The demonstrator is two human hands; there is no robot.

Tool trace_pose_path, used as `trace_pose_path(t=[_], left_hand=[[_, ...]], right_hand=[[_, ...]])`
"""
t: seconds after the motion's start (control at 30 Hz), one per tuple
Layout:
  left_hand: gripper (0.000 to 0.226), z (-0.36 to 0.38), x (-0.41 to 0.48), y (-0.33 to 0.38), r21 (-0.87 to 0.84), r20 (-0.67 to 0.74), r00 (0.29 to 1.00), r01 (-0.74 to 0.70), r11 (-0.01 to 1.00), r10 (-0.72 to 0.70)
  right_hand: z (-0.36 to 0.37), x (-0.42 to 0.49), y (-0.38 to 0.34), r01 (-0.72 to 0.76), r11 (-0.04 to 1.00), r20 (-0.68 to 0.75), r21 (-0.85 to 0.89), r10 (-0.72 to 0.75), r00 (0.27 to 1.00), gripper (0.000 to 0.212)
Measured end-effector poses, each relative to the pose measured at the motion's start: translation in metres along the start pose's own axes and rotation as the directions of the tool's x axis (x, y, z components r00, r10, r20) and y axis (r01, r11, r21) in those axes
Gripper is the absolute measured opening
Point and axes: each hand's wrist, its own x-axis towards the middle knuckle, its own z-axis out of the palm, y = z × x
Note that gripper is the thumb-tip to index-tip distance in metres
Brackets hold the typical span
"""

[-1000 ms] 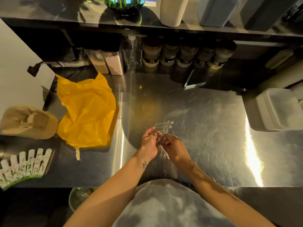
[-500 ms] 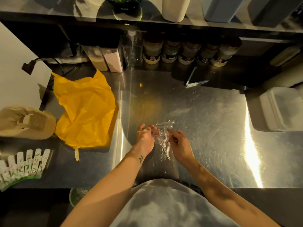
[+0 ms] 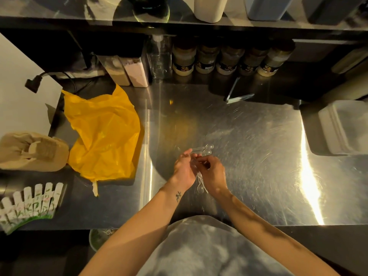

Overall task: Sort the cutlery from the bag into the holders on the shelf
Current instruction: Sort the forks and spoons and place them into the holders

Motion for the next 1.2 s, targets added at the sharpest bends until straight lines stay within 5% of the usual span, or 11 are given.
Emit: trace_pose_path(t=[0.23,0.33,0.4,0.5,0.57,0.67,0.83,1.0,1.1,1.2], left_hand=[[0.038,0.000,0.007,0.001,-0.075,-0.059,0.998,0.009,0.997,-0.014],[0.047,-0.004,0.008,0.003,-0.111,-0.030,0.999,-0.017,0.994,0.013],[0.044,-0.005,0.011,0.003,-0.121,-0.032,0.999,-0.016,0.992,0.012],[0.032,0.000,0.011,0.001,-0.111,-0.071,0.997,-0.016,0.994,0.008],[0.015,0.005,0.009,-0.001,-0.073,-0.064,0.998,0.023,0.997,-0.028],[0.026,0.009,0.008,-0.002,-0.025,-0.085,0.994,0.064,0.998,-0.066],[0.041,0.004,0.018,-0.006,0.199,-0.161,0.983,-0.055,0.979,0.088],[0.035,-0.001,0.019,-0.002,0.113,-0.147,0.984,-0.086,0.990,0.102],[0.021,-0.012,0.026,0.012,0.039,-0.163,0.983,-0.083,0.996,0.088],[0.019,-0.021,0.027,0.017,0.050,-0.186,0.978,-0.087,0.995,0.095]], right_hand=[[-0.004,-0.005,0.000,-0.028,0.999,-0.024,0.020,0.028,0.999,0.007],[-0.008,-0.008,-0.001,-0.157,0.974,-0.058,0.165,0.169,0.984,0.016],[-0.007,-0.007,-0.003,-0.323,0.879,0.031,0.351,0.334,0.942,0.028],[-0.003,-0.009,-0.012,-0.503,0.580,0.227,0.641,0.483,0.846,0.046],[-0.003,-0.011,-0.023,-0.544,0.438,0.313,0.715,0.495,0.811,0.054],[-0.003,-0.011,-0.034,-0.559,0.375,0.376,0.740,0.458,0.805,0.061],[-0.002,-0.010,-0.032,-0.588,0.412,0.445,0.696,0.395,0.804,0.073],[-0.001,-0.016,-0.013,-0.570,0.569,0.404,0.592,0.402,0.822,0.059],[0.000,-0.008,0.019,-0.422,0.890,0.166,0.171,0.396,0.903,0.034],[-0.006,-0.003,0.041,-0.269,0.900,0.067,-0.343,0.309,0.949,0.040]])
